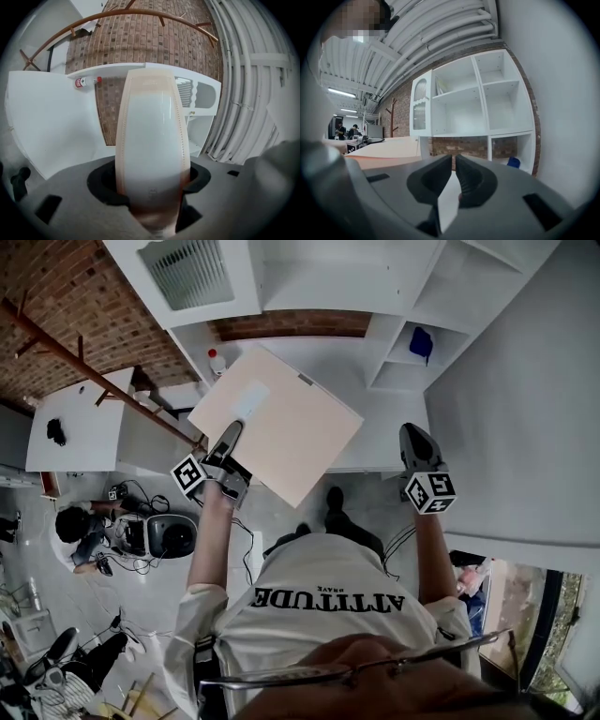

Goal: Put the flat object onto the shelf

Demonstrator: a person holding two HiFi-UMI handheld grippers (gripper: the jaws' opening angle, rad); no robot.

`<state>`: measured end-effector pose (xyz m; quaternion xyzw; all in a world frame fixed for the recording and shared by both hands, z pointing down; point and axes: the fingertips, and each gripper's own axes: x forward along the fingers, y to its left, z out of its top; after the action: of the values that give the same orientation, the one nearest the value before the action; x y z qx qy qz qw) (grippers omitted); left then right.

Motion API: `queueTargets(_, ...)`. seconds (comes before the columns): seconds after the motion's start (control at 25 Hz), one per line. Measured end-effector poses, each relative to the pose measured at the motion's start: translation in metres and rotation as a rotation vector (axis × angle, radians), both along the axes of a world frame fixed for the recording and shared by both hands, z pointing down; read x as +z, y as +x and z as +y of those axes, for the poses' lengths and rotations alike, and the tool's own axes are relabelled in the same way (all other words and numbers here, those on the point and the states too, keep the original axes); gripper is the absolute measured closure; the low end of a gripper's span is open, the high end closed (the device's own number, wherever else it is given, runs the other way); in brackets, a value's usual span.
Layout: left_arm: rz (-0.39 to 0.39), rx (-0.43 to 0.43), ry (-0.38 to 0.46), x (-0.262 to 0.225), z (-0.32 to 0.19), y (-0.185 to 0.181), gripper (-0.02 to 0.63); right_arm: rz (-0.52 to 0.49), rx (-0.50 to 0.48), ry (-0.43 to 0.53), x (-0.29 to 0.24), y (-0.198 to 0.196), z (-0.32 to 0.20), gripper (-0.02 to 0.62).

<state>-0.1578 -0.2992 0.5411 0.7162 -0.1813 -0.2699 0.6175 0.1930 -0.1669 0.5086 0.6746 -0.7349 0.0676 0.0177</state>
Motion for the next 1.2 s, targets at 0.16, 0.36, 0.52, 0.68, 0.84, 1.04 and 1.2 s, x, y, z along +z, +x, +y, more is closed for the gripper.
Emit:
queueTargets(0.16,0.003,-0.009,0.008,-0.007,-0.006,0.008,0.327,0.002,-0.020,0.012,-0.004,0.007,-0.015,0.566)
queueTargets(0.36,0.015,-0.015,0.027,-0.021,-0.025,0.039,0.327,-0.005,-0.051,0.021,-0.007,0.037,-0.052,0.566)
queueTargets(0.52,0.035,-0.030,0.029,-0.034,-0.041,0.067,0.327,-0.005,-0.104,0.035,-0.014,0.055,-0.085,0.566)
queueTargets(0.68,0.020,-0.060,0.037,-0.041,-0.054,0.084,0.327,0.003,-0.161,0.059,-0.024,0.063,-0.109,0.566)
queueTargets(0.84,0.022,-0.094,0.045,-0.053,-0.068,0.108,0.327,-0.010,-0.204,0.090,-0.035,0.078,-0.126,0.566)
queueTargets(1.04,0.016,-0.152,0.044,-0.068,-0.091,0.133,0.327,-0.022,-0.268,0.130,-0.054,0.094,-0.147,0.566)
queueTargets(1.2,0.010,-0.215,0.026,-0.077,-0.110,0.149,0.327,-0.035,-0.302,0.138,-0.063,0.106,-0.159,0.566)
